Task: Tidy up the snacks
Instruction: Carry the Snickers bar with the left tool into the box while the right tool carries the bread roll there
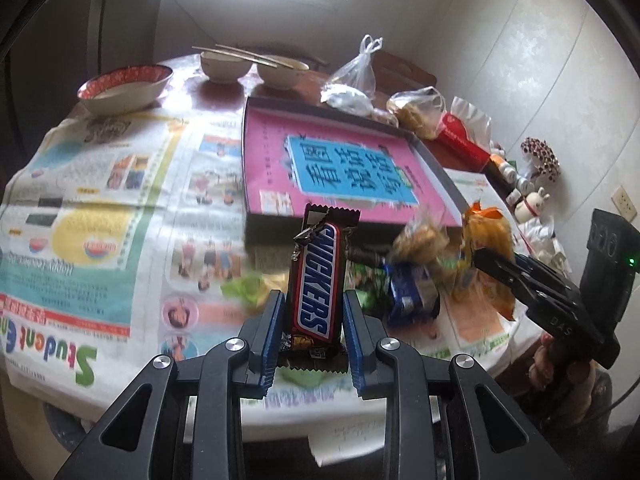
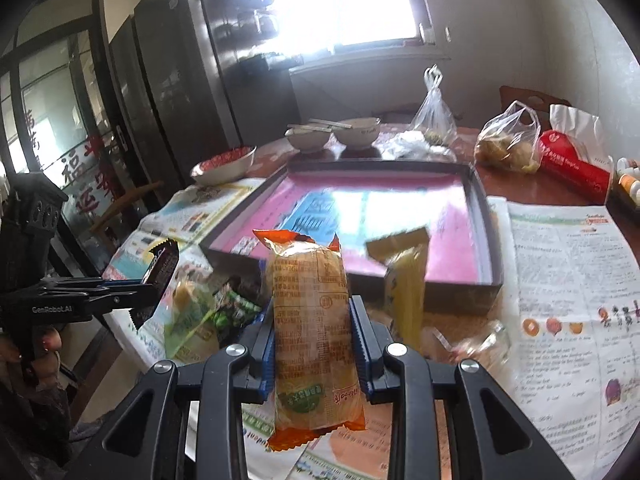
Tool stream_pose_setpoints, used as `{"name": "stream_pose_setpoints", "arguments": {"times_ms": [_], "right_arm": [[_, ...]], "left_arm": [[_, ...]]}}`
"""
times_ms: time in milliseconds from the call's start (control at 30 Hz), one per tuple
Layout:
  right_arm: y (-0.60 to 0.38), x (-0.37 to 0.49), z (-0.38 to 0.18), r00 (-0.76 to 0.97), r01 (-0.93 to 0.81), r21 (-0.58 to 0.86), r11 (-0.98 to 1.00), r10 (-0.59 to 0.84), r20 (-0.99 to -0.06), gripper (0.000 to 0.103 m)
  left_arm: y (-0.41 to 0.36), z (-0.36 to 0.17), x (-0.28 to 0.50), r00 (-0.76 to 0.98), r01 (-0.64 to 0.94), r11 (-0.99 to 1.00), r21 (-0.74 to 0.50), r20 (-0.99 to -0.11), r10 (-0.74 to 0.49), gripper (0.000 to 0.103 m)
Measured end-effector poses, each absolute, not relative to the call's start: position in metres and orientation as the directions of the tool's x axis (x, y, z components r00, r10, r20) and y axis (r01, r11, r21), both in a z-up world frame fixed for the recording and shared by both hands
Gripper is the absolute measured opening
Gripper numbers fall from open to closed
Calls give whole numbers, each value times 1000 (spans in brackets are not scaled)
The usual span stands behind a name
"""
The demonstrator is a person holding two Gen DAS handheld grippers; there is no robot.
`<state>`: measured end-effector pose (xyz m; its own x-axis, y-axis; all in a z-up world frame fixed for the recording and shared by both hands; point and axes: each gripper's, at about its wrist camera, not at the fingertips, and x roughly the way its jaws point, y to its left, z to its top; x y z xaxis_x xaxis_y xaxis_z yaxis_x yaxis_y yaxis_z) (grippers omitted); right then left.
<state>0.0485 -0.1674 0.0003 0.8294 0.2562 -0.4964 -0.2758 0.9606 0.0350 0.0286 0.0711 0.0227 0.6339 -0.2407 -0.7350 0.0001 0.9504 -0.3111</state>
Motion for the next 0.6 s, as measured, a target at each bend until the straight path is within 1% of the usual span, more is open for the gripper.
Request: {"name": "stream_pose_setpoints", "arguments": {"times_ms": [367,600], "right_arm": [[-191,61,42,887,-221,56,974,225,-404,32],[-206,82,54,904,-176,77,981,193,-382,32]], "left_arm": [[67,35,77,666,-2,952,-305,-711,-227,29],[63,35,104,671,0,952,-307,-706,-228,29]]}}
